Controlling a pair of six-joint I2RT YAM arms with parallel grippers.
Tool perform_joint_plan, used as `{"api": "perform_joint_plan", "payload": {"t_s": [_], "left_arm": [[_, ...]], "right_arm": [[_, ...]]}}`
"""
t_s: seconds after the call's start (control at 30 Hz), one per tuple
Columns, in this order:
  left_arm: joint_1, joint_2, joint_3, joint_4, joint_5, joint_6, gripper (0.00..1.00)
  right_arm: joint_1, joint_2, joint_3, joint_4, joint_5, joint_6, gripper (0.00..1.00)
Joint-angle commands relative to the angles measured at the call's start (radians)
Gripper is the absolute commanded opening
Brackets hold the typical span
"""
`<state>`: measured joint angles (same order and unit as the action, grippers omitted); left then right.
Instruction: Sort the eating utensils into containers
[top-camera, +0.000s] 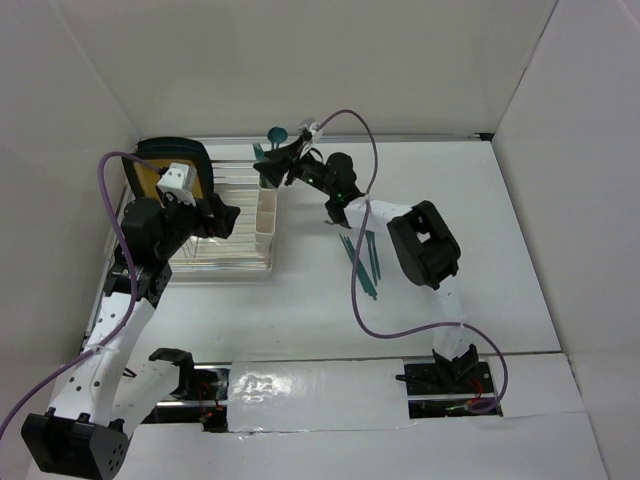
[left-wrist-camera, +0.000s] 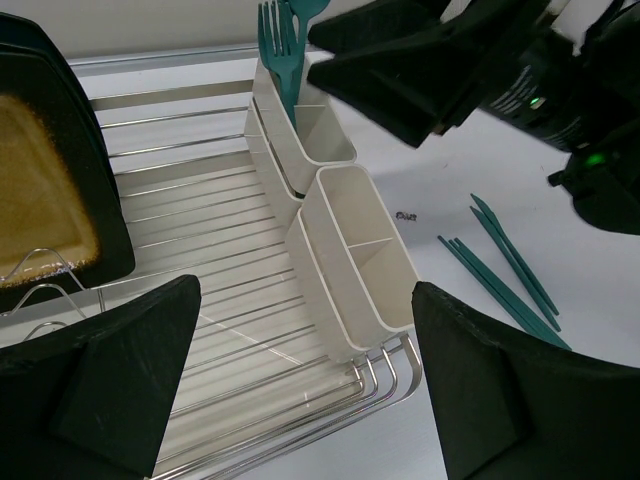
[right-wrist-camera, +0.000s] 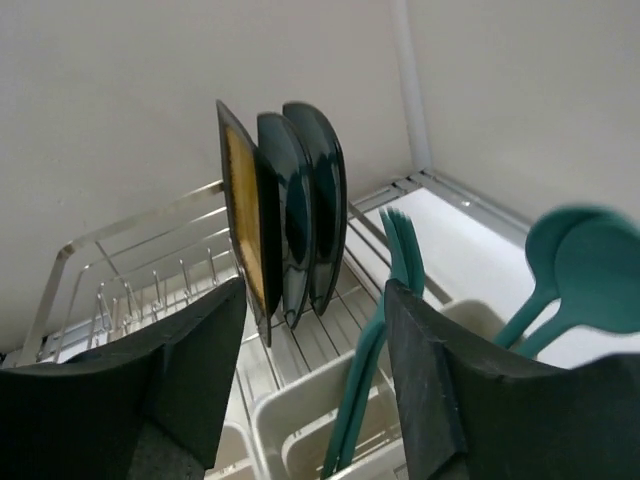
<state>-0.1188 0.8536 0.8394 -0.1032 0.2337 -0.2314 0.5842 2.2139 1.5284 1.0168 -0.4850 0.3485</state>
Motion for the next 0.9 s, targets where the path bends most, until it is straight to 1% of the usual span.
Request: {"api": "perform_joint_plan", "payload": {"t_s": [0.0, 0.03, 0.07, 0.1, 0.2, 0.23, 0.3, 0.33, 0.37, 0.4, 0.43, 0.47, 0.5, 0.57, 0.6, 0.67, 0.7, 0.8, 0.87], "left_arm": [[0.005, -0.018, 0.000, 0.045, 0.016, 0.018, 1.00], [0.005, -0.019, 0.001, 0.045, 0.019, 0.017, 1.00], [0.005, -0.021, 0.001, 0.043, 0.021, 0.015, 1.00], [0.005, -0.021, 0.001, 0.042, 0.021, 0.015, 1.00], [0.004, -0.027, -0.002, 0.048, 0.023, 0.010, 1.00], [0.005, -0.025, -0.003, 0.046, 0.023, 0.010, 1.00], [0.004, -0.027, 0.004, 0.046, 0.024, 0.007, 1.00], [0.004, -0.027, 0.004, 0.040, 0.035, 0.004, 1.00], [0.005, -0.030, 0.006, 0.040, 0.039, 0.004, 1.00], [0.005, -0.034, 0.001, 0.042, 0.038, 0.004, 1.00], [0.004, -0.039, 0.003, 0.045, 0.048, 0.004, 1.00], [0.004, -0.039, 0.003, 0.045, 0.052, 0.003, 1.00], [0.005, -0.048, 0.000, 0.046, 0.052, 0.003, 1.00], [0.005, -0.051, 0.000, 0.048, 0.050, -0.002, 1.00], [0.004, -0.050, 0.000, 0.048, 0.050, -0.002, 1.00], [0.005, -0.047, 0.001, 0.045, 0.052, -0.002, 1.00], [0.004, -0.047, 0.003, 0.045, 0.056, 0.001, 1.00], [0.004, -0.044, 0.000, 0.043, 0.055, -0.002, 1.00], [0.004, -0.048, 0.000, 0.046, 0.049, 0.001, 1.00]], "right_arm": [[-0.003, -0.170, -0.001, -0.038, -0.020, -0.057, 0.66], [-0.004, -0.209, -0.025, -0.084, -0.006, -0.078, 0.73], [-0.004, -0.248, -0.037, -0.099, 0.003, -0.094, 0.77], [-0.004, -0.249, -0.046, -0.121, 0.003, -0.103, 0.77], [-0.004, -0.338, -0.091, -0.208, 0.026, -0.152, 0.79], [-0.004, -0.394, -0.103, -0.301, 0.040, -0.160, 0.79], [-0.004, -0.456, -0.151, -0.432, 0.130, -0.178, 0.79], [-0.004, -0.526, -0.168, -0.599, 0.179, -0.180, 0.81], [-0.004, -0.560, -0.189, -0.682, 0.268, -0.178, 0.82], [-0.004, -0.592, -0.245, -0.760, 0.320, -0.181, 0.94], [-0.004, -0.661, -0.288, -0.818, 0.368, -0.177, 1.00], [-0.003, -0.692, -0.331, -0.910, 0.437, -0.154, 1.00], [-0.003, -0.724, -0.411, -0.955, 0.571, -0.140, 1.00], [-0.004, -0.796, -0.483, -1.053, 0.699, -0.076, 1.00], [-0.003, -0.810, -0.541, -1.078, 0.727, -0.063, 0.99], [-0.003, -0.846, -0.583, -1.141, 0.767, -0.036, 0.97], [-0.003, -0.849, -0.618, -1.156, 0.816, -0.019, 0.96], [-0.012, -0.821, -0.657, -1.190, 0.902, 0.024, 0.94], [-0.041, -0.794, -0.666, -1.204, 0.914, 0.052, 0.87]]}}
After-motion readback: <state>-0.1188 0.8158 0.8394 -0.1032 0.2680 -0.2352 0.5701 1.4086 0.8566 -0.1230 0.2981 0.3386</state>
